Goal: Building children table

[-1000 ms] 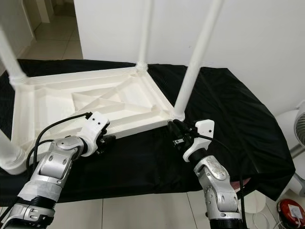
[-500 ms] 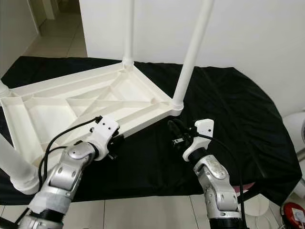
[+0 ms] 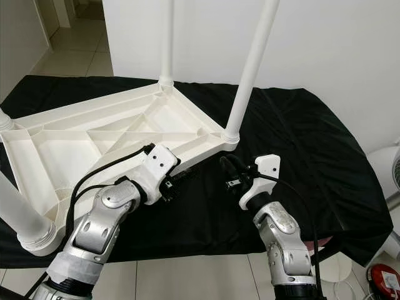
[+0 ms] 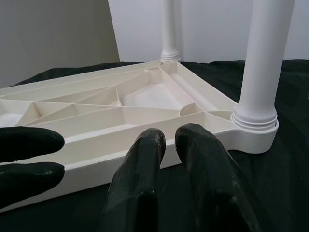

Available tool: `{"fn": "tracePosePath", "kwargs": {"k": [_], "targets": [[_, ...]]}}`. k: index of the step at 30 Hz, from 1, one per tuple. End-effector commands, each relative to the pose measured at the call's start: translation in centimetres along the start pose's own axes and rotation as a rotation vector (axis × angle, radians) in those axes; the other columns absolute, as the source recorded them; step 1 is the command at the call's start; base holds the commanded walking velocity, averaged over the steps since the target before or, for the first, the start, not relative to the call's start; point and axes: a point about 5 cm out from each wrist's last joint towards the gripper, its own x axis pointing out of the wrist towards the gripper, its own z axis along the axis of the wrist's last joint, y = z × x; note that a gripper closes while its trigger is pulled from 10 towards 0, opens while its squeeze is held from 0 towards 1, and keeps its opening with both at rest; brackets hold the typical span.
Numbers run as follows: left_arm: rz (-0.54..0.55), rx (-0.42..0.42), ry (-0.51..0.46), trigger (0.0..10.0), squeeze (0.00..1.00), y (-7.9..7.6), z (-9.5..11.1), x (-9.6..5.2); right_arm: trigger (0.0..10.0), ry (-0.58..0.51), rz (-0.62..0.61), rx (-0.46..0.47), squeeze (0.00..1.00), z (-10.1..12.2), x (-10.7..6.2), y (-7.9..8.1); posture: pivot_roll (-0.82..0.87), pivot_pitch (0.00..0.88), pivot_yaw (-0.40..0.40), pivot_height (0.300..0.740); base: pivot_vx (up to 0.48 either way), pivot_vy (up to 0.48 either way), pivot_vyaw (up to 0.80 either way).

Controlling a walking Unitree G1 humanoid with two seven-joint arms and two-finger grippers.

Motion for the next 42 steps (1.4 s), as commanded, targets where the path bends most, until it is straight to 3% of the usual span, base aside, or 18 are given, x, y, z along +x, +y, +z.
{"fn": "tracePosePath", "kwargs": {"k": [1,7,9,11,14,20,23,24,27,30,36,38,42], "targets": [[-0.033,0.006,-0.023,10.0,0.0,-0.4,0.3,-0.1,10.0,0.004,-0.011,-0.01,0.0,0.0,-0.2,-0.1,-0.03,0.0,-0.077,0.74,0.0,0.0,0.0],[-0.076,-0.026,-0.103,10.0,0.0,-0.7,1.3,-2.1,10.0,0.005,-0.008,-0.005,0.0,-0.2,0.0,0.1,-0.01,0.0,-0.078,0.74,0.0,0.0,0.0],[-0.135,-0.051,-0.126,10.0,0.0,-1.5,1.6,-4.0,10.0,0.006,0.001,0.0,0.0,-0.3,0.3,0.2,0.0,0.0,-0.082,0.74,0.0,0.0,0.0],[-0.14,-0.054,-0.125,10.0,0.0,-1.6,1.6,-4.3,10.0,0.006,0.002,-0.001,0.0,-0.3,0.3,0.2,0.01,0.0,-0.086,0.74,0.0,0.0,0.0],[-0.179,-0.116,-0.136,10.0,0.0,-2.1,1.4,-6.4,10.0,0.007,0.013,0.002,0.0,-0.4,0.7,0.3,0.05,0.0,-0.098,0.74,0.0,0.0,0.0],[-0.134,-0.145,-0.157,10.0,0.0,-1.4,1.5,-8.5,10.0,0.008,0.027,0.012,0.0,-0.7,1.2,0.4,0.07,0.0,-0.104,0.74,0.0,0.0,0.0],[-0.143,-0.173,-0.215,10.0,0.0,-0.5,1.8,-11.1,10.0,0.001,0.051,0.018,0.0,-0.8,2.2,0.8,0.1,0.0,-0.114,0.74,0.0,0.0,0.0],[-0.168,-0.216,-0.216,10.0,0.0,-0.3,1.7,-12.3,10.0,-0.003,0.058,0.018,0.0,-0.7,2.6,0.8,0.11,0.0,-0.115,0.74,0.0,0.0,0.0],[-0.188,-0.246,-0.212,10.0,0.0,-0.2,1.6,-12.9,10.0,-0.005,0.062,0.017,0.0,-0.7,2.8,0.9,0.11,0.0,-0.115,0.74,0.0,0.0,0.0],[-0.233,-0.301,-0.214,10.0,0.0,-0.3,1.3,-15.2,10.0,-0.01,0.056,0.015,0.0,-0.6,3.1,0.5,0.13,0.0,-0.12,0.74,0.0,0.0,0.0],[-0.187,-0.262,-0.134,10.0,0.0,0.2,0.6,-16.9,10.0,-0.012,0.048,0.016,0.0,-0.7,3.2,0.1,0.15,0.0,-0.127,0.74,0.0,0.0,0.0],[-0.127,-0.206,-0.108,10.0,0.0,0.9,0.9,-18.7,10.0,-0.01,0.051,0.025,0.0,-1.0,3.6,0.1,0.19,0.0,-0.145,0.74,0.0,0.0,0.0],[-0.057,-0.15,-0.1,10.0,0.0,1.7,1.3,-20.3,10.0,-0.011,0.065,0.036,0.0,-1.3,4.2,0.4,0.2,0.0,-0.152,0.74,0.0,0.0,0.0]]}}
